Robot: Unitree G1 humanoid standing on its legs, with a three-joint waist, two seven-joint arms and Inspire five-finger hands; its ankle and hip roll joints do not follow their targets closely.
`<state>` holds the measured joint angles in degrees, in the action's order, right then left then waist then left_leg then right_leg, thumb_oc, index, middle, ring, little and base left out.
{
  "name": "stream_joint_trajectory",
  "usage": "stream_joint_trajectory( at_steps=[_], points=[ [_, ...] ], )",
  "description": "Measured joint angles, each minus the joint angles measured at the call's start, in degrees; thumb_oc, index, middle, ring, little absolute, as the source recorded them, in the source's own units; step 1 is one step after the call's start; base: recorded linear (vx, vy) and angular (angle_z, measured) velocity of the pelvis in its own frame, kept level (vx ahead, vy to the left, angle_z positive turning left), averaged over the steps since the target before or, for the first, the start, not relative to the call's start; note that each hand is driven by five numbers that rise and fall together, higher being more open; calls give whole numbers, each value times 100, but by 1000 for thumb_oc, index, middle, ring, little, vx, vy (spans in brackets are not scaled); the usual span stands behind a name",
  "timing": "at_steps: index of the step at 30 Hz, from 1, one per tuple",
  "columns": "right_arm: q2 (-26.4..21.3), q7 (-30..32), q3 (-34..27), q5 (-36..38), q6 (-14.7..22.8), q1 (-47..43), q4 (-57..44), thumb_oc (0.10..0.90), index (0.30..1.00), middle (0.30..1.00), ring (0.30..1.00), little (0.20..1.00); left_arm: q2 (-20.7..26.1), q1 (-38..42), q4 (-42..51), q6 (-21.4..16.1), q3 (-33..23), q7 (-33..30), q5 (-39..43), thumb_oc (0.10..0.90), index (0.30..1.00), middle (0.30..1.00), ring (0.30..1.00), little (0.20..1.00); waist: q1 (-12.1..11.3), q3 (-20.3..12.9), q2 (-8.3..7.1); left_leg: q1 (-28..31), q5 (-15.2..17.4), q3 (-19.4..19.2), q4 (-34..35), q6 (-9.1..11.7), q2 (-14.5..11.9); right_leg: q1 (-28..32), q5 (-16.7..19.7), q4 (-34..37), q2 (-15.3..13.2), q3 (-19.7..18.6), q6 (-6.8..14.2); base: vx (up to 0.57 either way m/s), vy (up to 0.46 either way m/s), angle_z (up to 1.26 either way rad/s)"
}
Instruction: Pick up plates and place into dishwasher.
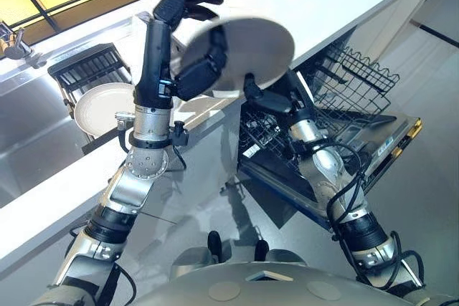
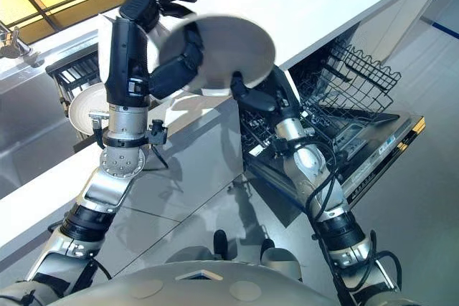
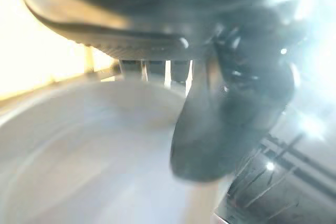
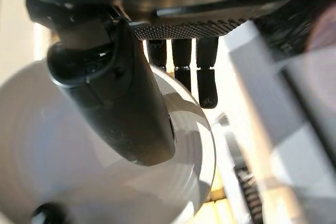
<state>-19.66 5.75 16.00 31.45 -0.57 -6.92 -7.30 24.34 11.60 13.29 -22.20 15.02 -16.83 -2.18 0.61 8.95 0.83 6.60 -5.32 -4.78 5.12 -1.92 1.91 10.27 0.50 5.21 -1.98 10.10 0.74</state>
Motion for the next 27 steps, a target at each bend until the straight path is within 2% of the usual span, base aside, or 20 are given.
stream_joint_trajectory(
  at_steps=[4,9,13,21,24,26,27],
  points=[
    [-60,0,-2,1,15,226,64,100,300,300,300,200,9,-155,-69,328,35,269,232,800,900,900,900,900,-4,2,3,-3,0,2,1,-1,0,-3,0,0,-18,-1,1,0,0,0],
    [-157,14,-237,-5,282,236,104,100,300,300,300,200,104,-398,-414,768,12,374,441,800,900,900,900,900,-44,6,11,-3,-1,7,1,-3,-2,-2,-1,1,-20,3,0,0,0,0],
    [-197,190,-622,-95,574,234,200,100,300,300,300,200,140,-568,-806,852,-148,373,452,800,900,900,900,900,-67,9,16,-10,-2,14,1,-3,1,-2,-1,1,-24,13,1,0,0,0],
    [-283,1421,-1839,-253,951,232,919,100,300,300,300,200,271,-800,-1250,976,-1032,343,727,800,900,900,900,900,-91,11,20,-34,-6,55,11,-10,8,0,-10,2,-30,52,12,21,-17,3],
    [-642,2278,-2209,-973,922,188,1317,100,300,300,300,200,437,-821,-1438,976,-1113,354,850,800,900,900,900,900,-155,11,21,-33,-8,60,11,-13,10,6,-10,2,-31,53,13,39,-30,1],
    [-899,2704,-2369,-1524,753,156,1543,100,300,300,300,200,468,-821,-1530,984,-1113,357,919,800,900,900,900,900,-199,11,21,-33,-9,63,12,-14,10,7,-10,2,-30,56,13,46,-27,2],
    [-1052,2975,-2489,-2035,475,109,1675,100,300,300,300,200,490,-821,-1589,989,-1114,359,953,800,900,900,900,900,-208,11,21,-32,-11,81,16,-17,10,15,-10,2,-28,70,13,57,-30,5]
  ],
)
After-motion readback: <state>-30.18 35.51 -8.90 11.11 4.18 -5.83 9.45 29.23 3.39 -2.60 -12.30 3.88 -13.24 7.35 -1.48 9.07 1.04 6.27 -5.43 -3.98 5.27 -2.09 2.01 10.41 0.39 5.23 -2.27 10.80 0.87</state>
